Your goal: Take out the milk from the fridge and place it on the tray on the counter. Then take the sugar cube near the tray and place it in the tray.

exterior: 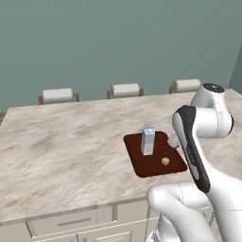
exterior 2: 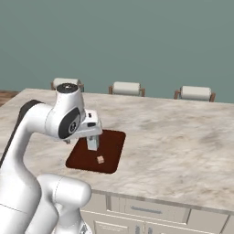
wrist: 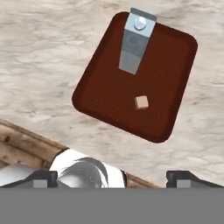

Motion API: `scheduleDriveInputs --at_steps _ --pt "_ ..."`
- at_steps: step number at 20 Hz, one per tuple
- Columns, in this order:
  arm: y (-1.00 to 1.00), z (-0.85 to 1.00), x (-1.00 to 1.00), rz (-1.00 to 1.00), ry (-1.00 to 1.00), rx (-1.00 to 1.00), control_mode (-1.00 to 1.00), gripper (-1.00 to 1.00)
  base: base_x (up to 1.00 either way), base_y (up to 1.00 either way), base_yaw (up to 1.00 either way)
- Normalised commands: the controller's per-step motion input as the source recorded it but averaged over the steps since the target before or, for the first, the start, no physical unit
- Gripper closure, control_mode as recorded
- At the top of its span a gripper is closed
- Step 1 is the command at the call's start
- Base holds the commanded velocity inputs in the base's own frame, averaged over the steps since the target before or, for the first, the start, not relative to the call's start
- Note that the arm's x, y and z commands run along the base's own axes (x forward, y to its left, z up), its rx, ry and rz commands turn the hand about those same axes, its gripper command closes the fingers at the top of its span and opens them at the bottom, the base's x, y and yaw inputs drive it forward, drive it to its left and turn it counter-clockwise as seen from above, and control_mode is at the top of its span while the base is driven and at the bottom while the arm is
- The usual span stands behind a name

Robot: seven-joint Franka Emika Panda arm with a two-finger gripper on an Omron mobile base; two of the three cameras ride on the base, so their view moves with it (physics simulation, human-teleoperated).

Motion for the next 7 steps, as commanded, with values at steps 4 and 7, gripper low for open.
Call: scheduleDriveInputs --at_steps 4,7 --pt "0.11 1.0 -0.71 -0.06 -0.12 0.0 -1.0 -1.0 0.0 0.0 0.0" --pt "0.01 0.92 -0.89 -0.04 -0.22 -0.03 -1.0 -1.0 0.0 0.0 0.0"
